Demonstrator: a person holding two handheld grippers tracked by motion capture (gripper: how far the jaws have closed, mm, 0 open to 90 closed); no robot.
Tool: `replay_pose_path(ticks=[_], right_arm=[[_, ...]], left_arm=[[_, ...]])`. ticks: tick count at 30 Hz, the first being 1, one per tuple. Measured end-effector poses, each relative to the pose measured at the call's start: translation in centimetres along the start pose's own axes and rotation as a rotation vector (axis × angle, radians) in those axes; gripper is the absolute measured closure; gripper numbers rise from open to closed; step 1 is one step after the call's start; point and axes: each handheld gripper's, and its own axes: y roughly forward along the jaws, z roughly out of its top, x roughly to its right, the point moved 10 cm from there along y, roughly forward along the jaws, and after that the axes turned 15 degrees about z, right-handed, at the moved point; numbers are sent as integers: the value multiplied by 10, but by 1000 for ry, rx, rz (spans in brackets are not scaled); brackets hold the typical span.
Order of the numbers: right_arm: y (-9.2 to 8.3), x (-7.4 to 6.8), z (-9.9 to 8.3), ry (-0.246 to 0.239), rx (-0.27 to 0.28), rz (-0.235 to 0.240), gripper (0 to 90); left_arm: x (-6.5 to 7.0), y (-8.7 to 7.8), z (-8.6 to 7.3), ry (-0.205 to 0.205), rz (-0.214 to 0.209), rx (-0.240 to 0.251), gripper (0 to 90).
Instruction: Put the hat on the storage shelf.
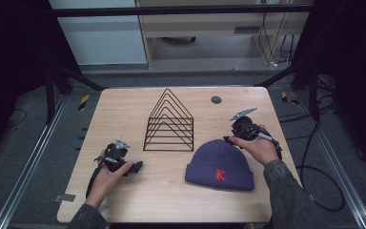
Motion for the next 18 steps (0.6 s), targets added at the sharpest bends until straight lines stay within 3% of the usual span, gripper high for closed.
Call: replay_pose_path(ticks=[9, 18], right_arm=[[28, 7, -4, 25, -71, 11, 590], [50, 11, -14, 73, -110, 22, 514]], left_arm=[[0, 0, 0, -2, -1, 2, 0], [1, 1, 1, -5, -1, 6, 0]])
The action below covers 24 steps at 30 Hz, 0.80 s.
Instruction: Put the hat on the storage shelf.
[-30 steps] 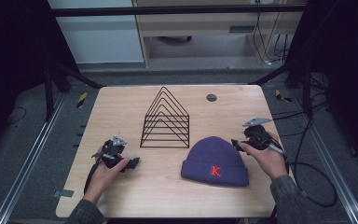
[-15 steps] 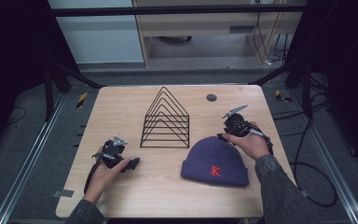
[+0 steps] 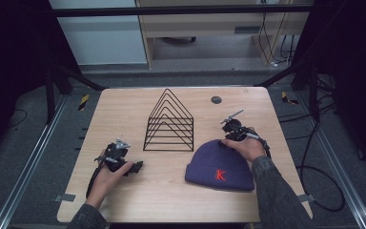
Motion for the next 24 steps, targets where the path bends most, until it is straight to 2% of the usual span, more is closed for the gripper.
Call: replay_pose_path(ticks=[3, 6, 7, 8, 12, 13, 15, 24], right_arm=[[2, 1, -1, 6, -6, 0, 510], [2, 1, -1, 8, -8, 7, 553], [2, -1, -2, 2, -10, 23, 617], [3, -2, -2, 1, -10, 35, 645], [4, -4, -3, -8, -18, 42, 738], [4, -4, -3, -8, -18, 42, 738], [1, -5, -4, -12, -17, 44, 801], [-17, -12, -7, -23, 18, 38, 823]], left_arm=[[0, 0, 0, 0, 0, 0, 0], [0, 0, 0, 1, -1, 0, 0], [0, 0, 0, 0, -1, 0, 0], [0, 0, 0, 1, -1, -1, 0], [0, 0, 0, 1, -2, 0, 0], [0, 0, 0, 1, -2, 0, 0], [0, 0, 1, 1, -2, 0, 0], [1, 0, 1, 8, -8, 4, 0]])
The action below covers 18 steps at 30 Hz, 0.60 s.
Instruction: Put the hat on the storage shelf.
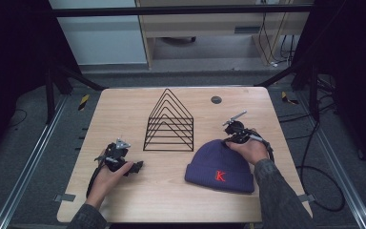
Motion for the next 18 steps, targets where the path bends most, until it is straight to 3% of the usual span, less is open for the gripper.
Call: replay_pose_path(ticks=[3, 9, 18], right_arm=[[-18, -10, 0, -39, 54, 5, 824], [-47, -30, 4, -94, 147, 23, 826], [-77, -51, 7, -154, 207, 25, 830]], left_arm=[[2, -1, 0, 23, -14, -3, 0], [1, -3, 2, 33, 0, 0, 36], [-4, -14, 12, 24, 9, 63, 50]])
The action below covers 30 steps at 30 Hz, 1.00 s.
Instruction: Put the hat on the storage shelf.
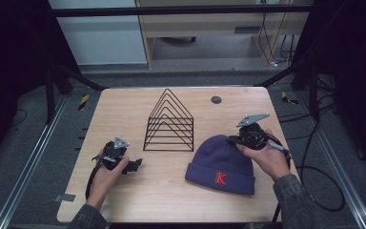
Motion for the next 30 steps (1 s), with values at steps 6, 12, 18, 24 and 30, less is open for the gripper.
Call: replay_pose_path(ticks=[6, 12, 18, 24, 30], right_arm=[[-22, -21, 15, -47, 54, 11, 833], [-40, -33, 30, -99, 85, 16, 834], [-53, -36, 46, -137, 118, 2, 836], [-66, -31, 68, -147, 130, -14, 836], [-80, -23, 96, -145, 147, -27, 836]], left_arm=[[0, -17, 14, -13, -6, 88, 55], [-4, -41, 34, -22, -17, 148, 67], [-6, -62, 54, -19, -17, 182, 76], [-8, -75, 81, -33, -35, 206, 75], [-13, -90, 109, -45, -58, 231, 66]])
